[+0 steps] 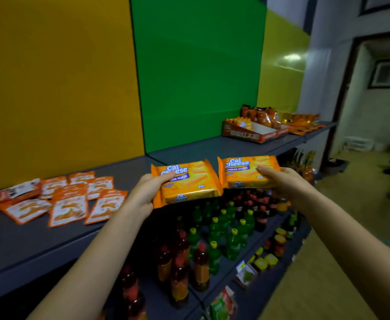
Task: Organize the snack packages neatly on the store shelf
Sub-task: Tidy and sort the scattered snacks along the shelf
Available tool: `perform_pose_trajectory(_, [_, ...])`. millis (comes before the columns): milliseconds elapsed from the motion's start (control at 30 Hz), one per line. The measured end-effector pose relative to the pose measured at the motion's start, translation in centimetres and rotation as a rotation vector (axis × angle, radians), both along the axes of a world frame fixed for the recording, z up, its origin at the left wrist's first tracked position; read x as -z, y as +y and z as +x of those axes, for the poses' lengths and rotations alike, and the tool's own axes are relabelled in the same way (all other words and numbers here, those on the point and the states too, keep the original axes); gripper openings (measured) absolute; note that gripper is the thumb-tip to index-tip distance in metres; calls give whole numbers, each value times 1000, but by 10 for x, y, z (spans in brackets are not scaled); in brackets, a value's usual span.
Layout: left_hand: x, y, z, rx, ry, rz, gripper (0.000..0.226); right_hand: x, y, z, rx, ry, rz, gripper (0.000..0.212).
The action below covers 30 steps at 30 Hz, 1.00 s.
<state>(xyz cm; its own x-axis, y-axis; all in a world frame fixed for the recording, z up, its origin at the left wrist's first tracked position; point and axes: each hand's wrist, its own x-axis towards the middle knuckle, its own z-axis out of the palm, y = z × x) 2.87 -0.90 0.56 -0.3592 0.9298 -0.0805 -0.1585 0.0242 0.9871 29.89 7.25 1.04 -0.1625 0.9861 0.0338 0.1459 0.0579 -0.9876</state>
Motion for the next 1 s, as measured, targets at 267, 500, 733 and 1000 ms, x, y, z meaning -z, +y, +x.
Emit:
perform_pose_trajectory(267, [-1,98,90,101,0,-11,10,7,75,97,156,-2,-2,26])
perform_pose_trajectory(500, [-8,214,142,104,-14,41,10,6,173,151,193,44,21,25])
perform_pose_trajectory(733, [-24,338,179,114,-20,109,3,-8,298,192,191,10,72,42])
perform_pose_trajectory(1000, [-36,436,224,64,2,101,20,0,410,237,121,68,84,36])
